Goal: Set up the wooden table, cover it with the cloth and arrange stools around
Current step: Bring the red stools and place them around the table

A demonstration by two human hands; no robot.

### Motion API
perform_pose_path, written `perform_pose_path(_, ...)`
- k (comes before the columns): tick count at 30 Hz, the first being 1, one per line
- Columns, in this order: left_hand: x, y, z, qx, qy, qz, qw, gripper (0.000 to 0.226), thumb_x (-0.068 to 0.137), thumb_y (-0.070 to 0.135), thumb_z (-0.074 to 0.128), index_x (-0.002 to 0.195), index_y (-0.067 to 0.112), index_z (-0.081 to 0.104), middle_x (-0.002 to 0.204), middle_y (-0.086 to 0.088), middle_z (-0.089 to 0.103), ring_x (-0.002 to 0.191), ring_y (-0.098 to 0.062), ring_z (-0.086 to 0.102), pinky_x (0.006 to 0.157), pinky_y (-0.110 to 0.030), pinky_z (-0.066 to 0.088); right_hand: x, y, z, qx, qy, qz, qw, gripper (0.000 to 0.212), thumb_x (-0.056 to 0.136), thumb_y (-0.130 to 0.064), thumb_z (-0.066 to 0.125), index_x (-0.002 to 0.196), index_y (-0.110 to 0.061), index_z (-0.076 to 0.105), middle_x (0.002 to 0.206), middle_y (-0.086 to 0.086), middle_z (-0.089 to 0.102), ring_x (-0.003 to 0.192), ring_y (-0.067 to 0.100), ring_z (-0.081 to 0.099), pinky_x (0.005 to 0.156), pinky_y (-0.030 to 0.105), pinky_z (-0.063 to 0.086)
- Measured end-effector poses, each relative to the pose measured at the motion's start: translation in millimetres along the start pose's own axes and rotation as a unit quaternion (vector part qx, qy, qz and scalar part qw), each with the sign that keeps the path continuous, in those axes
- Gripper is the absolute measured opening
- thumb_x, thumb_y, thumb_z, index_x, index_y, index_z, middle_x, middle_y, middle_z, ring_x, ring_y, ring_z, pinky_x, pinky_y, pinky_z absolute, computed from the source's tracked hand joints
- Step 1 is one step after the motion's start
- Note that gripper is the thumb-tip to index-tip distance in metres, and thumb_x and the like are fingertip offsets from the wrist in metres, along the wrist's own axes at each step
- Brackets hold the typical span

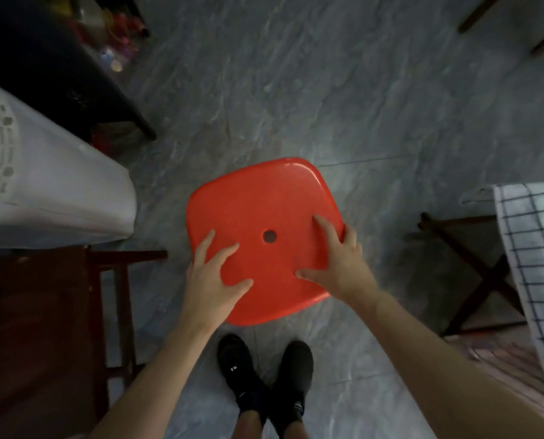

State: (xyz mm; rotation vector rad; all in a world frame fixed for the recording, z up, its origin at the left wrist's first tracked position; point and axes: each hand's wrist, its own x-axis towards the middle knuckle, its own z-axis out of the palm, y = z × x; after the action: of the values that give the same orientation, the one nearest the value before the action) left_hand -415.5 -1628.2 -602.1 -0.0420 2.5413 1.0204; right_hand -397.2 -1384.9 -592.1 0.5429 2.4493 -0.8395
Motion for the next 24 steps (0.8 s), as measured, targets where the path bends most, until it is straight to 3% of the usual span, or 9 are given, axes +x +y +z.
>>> perform_pose_path(4,-13.8,35.2,39.0,0.002,-0.051,0.032,0.998,0.059,0.066,0.025,0.087,0.121,0.028,0.065,0.155,0.008,0.026,0.139,-0.013,0.034,0.114,-0.036,0.033,-45.1,58.8,-9.6,0.050,0.032,0.071,0.996,0.115,0.062,-0.044,0.087,0.148,-0.050,0.012,0.149,0.015,0.012,0.132,0.042,0.030,0.107,0.050,0.035)
perform_pose_path(10,-19.8,94.6,99.8,0.054,-0.146,0.092,0.983,0.053,0.070,0.033,0.082,0.120,0.032,0.065,0.155,0.011,0.025,0.137,-0.019,0.036,0.114,-0.041,0.033,-96.0,137.9,-21.8,0.124,0.092,0.170,0.973,0.108,0.064,-0.044,0.085,0.145,-0.051,0.014,0.147,0.011,0.016,0.131,0.040,0.032,0.105,0.051,0.038)
perform_pose_path(17,-32.5,161.2,169.0,0.098,-0.246,0.213,0.940,0.037,0.075,0.027,0.078,0.110,0.026,0.068,0.152,-0.002,0.035,0.140,-0.019,0.036,0.115,-0.049,0.028,-166.0,203.9,-19.3,0.243,0.158,0.296,0.910,0.102,0.069,-0.042,0.083,0.141,-0.056,0.013,0.142,0.014,0.023,0.129,0.040,0.035,0.104,0.053,0.039)
perform_pose_path(21,-50.9,193.9,175.2,0.162,-0.270,0.282,0.906,0.034,0.081,0.024,0.071,0.115,0.028,0.066,0.155,0.002,0.030,0.138,-0.021,0.038,0.112,-0.044,0.035,-198.0,223.3,-28.9,0.235,0.123,0.376,0.888,0.086,0.080,-0.028,0.068,0.147,-0.037,0.016,0.137,0.022,0.028,0.122,0.048,0.040,0.103,0.053,0.041)
perform_pose_path(24,-66.2,237.1,157.0,0.224,-0.248,0.346,0.877,0.038,0.082,0.028,0.070,0.120,0.028,0.064,0.157,0.002,0.028,0.135,-0.023,0.041,0.108,-0.046,0.039,-215.3,217.1,-66.5,0.220,0.133,0.371,0.892,0.073,0.083,-0.027,0.061,0.147,-0.017,0.025,0.141,0.020,0.029,0.129,0.044,0.034,0.104,0.050,0.036)
